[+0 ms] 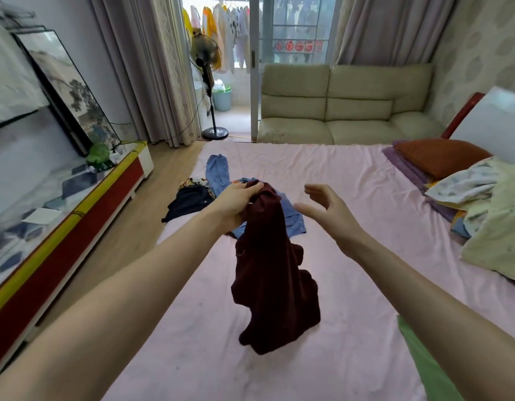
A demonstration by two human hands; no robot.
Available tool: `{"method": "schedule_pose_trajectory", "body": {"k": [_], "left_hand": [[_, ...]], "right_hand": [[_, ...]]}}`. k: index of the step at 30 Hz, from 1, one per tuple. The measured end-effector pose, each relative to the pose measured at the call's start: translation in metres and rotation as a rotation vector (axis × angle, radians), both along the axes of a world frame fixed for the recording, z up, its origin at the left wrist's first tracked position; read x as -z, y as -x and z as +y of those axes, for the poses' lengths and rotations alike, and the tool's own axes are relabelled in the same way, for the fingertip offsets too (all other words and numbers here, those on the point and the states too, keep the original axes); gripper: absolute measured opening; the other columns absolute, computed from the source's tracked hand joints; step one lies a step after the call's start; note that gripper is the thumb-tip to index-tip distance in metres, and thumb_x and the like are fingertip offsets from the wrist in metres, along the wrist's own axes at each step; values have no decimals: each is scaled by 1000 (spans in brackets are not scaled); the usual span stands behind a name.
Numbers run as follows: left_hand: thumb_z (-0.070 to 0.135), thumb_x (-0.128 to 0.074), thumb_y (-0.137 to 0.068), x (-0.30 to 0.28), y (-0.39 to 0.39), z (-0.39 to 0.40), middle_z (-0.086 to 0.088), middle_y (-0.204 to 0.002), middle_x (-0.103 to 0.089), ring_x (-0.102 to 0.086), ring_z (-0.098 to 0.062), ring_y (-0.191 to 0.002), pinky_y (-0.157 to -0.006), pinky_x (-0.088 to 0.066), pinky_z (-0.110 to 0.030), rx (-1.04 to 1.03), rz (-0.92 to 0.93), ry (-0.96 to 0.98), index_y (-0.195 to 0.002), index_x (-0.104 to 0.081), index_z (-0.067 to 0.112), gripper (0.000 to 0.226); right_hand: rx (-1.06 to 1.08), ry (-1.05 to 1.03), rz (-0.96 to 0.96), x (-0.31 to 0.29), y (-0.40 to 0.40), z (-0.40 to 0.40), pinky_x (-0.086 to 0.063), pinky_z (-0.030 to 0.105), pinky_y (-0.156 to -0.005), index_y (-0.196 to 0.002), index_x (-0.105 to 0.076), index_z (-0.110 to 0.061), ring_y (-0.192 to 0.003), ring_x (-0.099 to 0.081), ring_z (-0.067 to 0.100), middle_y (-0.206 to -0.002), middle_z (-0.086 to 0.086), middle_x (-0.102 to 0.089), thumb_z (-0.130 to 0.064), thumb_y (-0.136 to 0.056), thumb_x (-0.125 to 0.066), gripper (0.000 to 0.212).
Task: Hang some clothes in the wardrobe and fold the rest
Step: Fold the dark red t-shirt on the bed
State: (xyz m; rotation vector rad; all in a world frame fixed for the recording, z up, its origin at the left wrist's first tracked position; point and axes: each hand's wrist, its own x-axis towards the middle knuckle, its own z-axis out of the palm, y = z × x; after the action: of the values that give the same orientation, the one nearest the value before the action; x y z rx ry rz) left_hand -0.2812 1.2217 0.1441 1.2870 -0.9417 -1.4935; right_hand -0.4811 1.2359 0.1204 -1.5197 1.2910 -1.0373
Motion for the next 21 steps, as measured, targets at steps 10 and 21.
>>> {"method": "schedule_pose_trajectory", "body": {"k": [10,21], "left_hand": [[5,-40,-101,-26,13,-1,-10,-74,-54,-57,-16,-48,-50,-50,-27,-48,-32,-99,-78,-52,5,26],[40,-64,-88,-28,-23,34,-3,-104,-70,-71,-20,-90,-78,-59,-31,137,-241,141,-133,-40,14,57]], "right_hand": [[-86,225,-18,-6,-48,18,-49,15,-69,-112,-54,-11,-82,-60,0,-96,-3,-62,-7,-82,-69,34],[153,-145,-168,-4,-72,-17,-49,29,-62,-84,-68,-8,-72,-63,19,-76,5,-67,-20,-95,-50,24]]}}
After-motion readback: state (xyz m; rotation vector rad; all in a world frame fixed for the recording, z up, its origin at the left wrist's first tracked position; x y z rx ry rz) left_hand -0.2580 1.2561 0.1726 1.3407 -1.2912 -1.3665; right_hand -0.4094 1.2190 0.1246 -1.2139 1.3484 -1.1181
